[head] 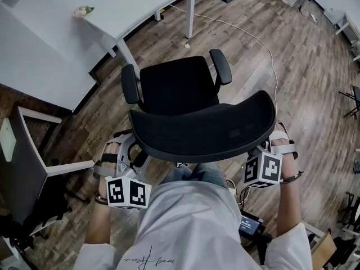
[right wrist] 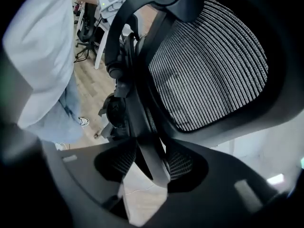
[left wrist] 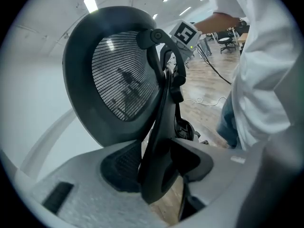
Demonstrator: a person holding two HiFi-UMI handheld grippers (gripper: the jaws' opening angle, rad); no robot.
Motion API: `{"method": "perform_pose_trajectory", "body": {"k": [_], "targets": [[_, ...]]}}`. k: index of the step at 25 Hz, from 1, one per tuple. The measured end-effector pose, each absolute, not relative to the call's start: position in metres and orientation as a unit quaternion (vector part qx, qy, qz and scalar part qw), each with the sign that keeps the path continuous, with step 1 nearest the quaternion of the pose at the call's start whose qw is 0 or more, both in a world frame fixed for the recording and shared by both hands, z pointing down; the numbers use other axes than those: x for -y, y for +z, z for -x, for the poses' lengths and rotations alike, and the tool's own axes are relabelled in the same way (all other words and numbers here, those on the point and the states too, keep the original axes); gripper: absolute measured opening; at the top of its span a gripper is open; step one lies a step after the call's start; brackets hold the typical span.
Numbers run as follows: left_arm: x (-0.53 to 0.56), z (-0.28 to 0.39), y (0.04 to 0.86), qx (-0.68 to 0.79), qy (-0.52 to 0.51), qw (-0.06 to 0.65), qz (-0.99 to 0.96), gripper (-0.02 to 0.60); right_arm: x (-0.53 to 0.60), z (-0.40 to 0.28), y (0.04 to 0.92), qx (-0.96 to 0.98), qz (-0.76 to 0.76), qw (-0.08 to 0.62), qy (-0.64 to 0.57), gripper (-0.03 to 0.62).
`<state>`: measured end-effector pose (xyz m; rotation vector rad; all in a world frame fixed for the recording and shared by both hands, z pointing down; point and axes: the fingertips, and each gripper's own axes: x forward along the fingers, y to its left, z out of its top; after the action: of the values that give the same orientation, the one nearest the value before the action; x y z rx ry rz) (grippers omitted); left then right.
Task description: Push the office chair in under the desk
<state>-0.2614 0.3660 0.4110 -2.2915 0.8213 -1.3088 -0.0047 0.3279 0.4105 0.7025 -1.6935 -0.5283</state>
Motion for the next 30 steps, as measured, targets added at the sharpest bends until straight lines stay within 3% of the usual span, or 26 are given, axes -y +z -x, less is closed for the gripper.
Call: {"method": "perform_pose_trajectory", "body": {"k": [30], "targets": [[-0.344, 0.258, 0.419, -0.271, -0.481, 0.175, 0.815, 0.198, -0.314, 0.001, 0.410, 0.732, -0.283, 0.589, -0.192, 0.176]]}}
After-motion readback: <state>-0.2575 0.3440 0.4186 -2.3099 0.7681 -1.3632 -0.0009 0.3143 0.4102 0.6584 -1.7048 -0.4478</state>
